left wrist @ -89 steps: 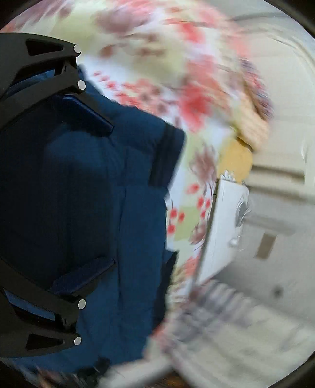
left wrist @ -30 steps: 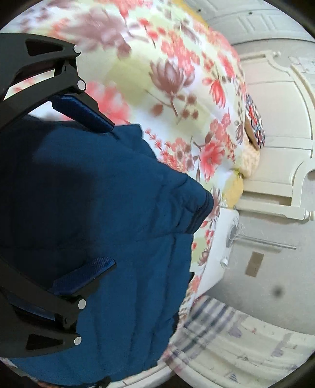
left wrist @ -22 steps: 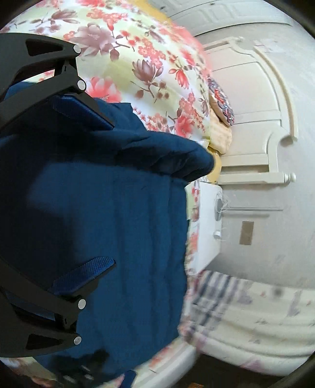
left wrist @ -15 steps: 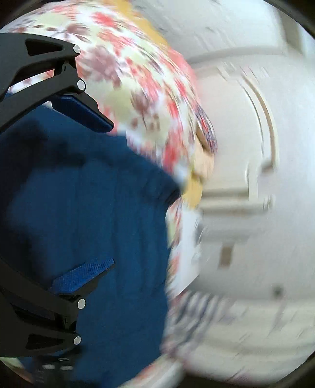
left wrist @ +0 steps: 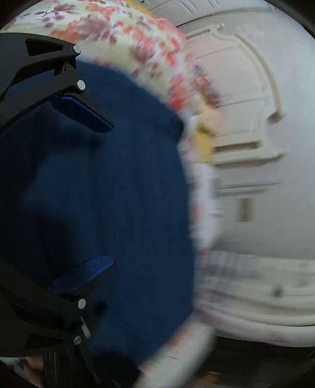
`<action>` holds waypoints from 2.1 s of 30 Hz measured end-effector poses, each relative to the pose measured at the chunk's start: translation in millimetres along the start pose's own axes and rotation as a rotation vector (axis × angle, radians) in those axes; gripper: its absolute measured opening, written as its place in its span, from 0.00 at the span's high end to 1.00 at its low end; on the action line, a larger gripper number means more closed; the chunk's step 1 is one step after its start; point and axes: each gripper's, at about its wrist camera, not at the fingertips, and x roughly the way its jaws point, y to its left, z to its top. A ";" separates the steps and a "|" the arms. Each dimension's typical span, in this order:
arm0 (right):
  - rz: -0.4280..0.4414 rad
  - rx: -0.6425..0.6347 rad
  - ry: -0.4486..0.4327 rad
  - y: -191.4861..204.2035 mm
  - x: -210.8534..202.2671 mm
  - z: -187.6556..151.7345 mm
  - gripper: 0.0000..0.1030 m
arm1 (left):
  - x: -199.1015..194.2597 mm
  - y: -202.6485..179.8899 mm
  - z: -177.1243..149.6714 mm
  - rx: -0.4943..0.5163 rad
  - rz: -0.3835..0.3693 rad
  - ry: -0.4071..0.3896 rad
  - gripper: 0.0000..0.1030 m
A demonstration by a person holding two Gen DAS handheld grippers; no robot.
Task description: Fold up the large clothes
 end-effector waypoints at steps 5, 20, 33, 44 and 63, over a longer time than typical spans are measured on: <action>0.017 -0.008 -0.004 -3.4 -1.6 -3.8 0.02 | 4.8 1.1 -11.2 0.031 0.002 -0.032 0.04; -0.066 0.302 0.034 -119.2 -17.3 -34.8 0.03 | 12.6 5.5 -7.9 0.007 -0.027 -0.013 0.04; -0.075 0.210 -0.053 -81.5 -53.5 -30.3 0.03 | -5.5 11.1 -10.7 -0.034 -0.010 -0.027 0.04; 0.049 -0.036 -0.014 -9.7 -41.5 -28.3 0.03 | -24.4 83.6 -50.5 -0.151 0.055 -0.008 0.04; 0.201 0.574 0.042 -165.9 -100.2 -138.2 0.03 | -18.5 94.0 -52.5 -0.168 0.022 0.015 0.04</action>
